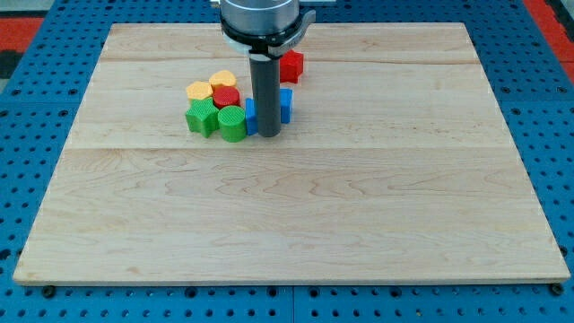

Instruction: Push blue cube into group of blocks

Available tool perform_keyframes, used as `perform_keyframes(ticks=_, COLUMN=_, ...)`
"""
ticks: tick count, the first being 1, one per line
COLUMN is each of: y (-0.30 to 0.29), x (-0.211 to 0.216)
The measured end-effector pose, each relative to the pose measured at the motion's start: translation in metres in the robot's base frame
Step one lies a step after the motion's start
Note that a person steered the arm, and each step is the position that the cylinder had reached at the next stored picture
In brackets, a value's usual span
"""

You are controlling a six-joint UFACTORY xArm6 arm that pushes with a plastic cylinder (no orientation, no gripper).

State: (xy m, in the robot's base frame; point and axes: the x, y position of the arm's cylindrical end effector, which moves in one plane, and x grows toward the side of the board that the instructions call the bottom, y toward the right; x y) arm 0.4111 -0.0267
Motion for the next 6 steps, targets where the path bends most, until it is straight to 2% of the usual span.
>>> perform_keyframes(ticks=1, y=0.034, x=-0.001)
perform_keyframes(ticks=2, y=0.098, x=-0.016)
perform_keyframes(ticks=3, y=0.077, x=-0.043)
perform_keyframes(ticks=4, y=0.022, x=-0.043)
perform_keyframes(ticks=5, y=0.019, x=-0.050)
perform_keyframes(ticks=6, y=0.126, x=-0.060)
